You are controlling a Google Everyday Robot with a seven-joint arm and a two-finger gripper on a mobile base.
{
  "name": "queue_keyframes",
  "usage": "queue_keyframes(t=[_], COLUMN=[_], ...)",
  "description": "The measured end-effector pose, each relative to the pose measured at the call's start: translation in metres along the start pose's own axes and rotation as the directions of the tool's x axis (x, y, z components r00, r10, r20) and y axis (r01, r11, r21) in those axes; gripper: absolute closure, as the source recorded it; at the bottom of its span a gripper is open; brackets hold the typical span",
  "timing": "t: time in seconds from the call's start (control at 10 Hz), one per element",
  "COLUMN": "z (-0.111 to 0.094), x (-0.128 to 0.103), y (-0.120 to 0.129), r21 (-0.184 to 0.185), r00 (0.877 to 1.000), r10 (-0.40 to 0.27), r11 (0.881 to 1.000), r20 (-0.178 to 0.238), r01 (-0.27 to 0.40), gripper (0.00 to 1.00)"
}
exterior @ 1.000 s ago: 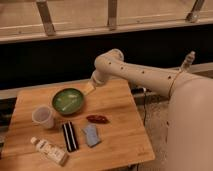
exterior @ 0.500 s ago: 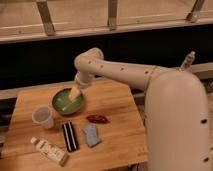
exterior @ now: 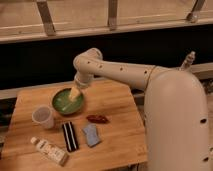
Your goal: Place the bottle in the ceramic bowl
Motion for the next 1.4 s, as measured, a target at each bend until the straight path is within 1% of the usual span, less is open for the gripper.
queue_keyframes(t=[0.2, 0.4, 0.5, 0.7, 0.8, 0.9, 1.3, 1.4], z=[0.009, 0.025, 0.033, 0.048, 0.051, 0.053, 0.053, 0.053], x=[0.005, 0.024, 0.032, 0.048, 0.052, 0.056, 0.056, 0.056], y=[0.013, 0.045, 0.065, 0.119, 0.136, 0.148, 0.149, 0.149], r21=[-0.022, -0.056, -0.072, -0.113, -0.128, -0.138, -0.143, -0.139], r00=[1.0, 0.999, 0.999, 0.999, 0.999, 0.998, 0.999, 0.998], r10=[-0.024, -0.031, -0.035, -0.048, -0.053, -0.056, -0.053, -0.064], r11=[0.999, 0.998, 0.997, 0.993, 0.99, 0.989, 0.988, 0.988], r20=[-0.007, -0.017, -0.02, -0.015, -0.009, -0.007, -0.007, -0.011], r01=[0.024, 0.03, 0.033, 0.046, 0.052, 0.055, 0.052, 0.062], gripper=[0.2, 0.2, 0.2, 0.2, 0.2, 0.2, 0.2, 0.2])
